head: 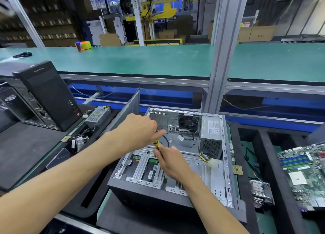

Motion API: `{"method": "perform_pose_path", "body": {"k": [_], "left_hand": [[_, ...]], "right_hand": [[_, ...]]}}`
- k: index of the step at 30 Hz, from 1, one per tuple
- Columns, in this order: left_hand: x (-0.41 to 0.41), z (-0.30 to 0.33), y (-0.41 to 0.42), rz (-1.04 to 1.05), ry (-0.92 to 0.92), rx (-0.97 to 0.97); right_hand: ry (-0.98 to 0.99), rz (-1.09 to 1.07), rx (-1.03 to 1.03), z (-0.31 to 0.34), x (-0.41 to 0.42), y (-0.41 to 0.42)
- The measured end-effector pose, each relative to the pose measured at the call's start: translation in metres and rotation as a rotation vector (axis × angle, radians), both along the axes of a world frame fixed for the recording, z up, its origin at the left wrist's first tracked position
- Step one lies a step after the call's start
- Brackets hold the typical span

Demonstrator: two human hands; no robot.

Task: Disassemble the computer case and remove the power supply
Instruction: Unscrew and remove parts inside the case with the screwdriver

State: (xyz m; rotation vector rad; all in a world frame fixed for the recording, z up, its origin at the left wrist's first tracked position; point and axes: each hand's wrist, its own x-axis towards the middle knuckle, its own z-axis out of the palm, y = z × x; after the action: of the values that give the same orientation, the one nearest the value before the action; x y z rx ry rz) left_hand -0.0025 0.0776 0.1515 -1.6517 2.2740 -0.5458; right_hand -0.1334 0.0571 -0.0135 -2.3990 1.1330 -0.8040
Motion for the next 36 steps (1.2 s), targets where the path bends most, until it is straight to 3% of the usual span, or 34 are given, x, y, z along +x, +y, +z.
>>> {"method": "perform_pose_path", "body": {"k": [2,5,9,16,18,23,29,34,36], "left_hand": [[0.001,-0.003,0.002,-0.067,0.07,-0.029],[0.0,-0.003,0.008,-0.213,0.234,0.109],[0.0,0.0,0.008,-0.244,0.293,0.136],[-0.003,-0.003,0.003,0.004,0.118,-0.07],[-0.002,-0.008,0.005,-0.007,0.113,-0.096],[-0.003,-0.005,0.013,-0.23,0.275,0.118],[-0.002,0.006,0.007,-0.1,0.23,0.092],[0.0,-0.004,0.005,0.063,0.092,-0.098],[0.002,-0.01,0.008,0.009,0.159,-0.076]], "right_hand": [[-0.008,0.0,0.031,-0.001,0.0,-0.001],[-0.003,-0.004,0.071,-0.001,-0.001,-0.002],[0.008,-0.008,0.061,0.001,0.0,-0.002],[0.038,0.0,0.023,0.003,0.001,0.001],[0.037,0.001,0.023,0.003,0.001,0.001],[0.062,0.0,0.076,0.003,0.0,-0.001],[0.048,0.007,0.046,0.004,0.0,0.001],[0.05,0.008,0.028,0.005,0.001,0.003],[0.045,0.004,0.028,0.004,0.0,0.002]]}}
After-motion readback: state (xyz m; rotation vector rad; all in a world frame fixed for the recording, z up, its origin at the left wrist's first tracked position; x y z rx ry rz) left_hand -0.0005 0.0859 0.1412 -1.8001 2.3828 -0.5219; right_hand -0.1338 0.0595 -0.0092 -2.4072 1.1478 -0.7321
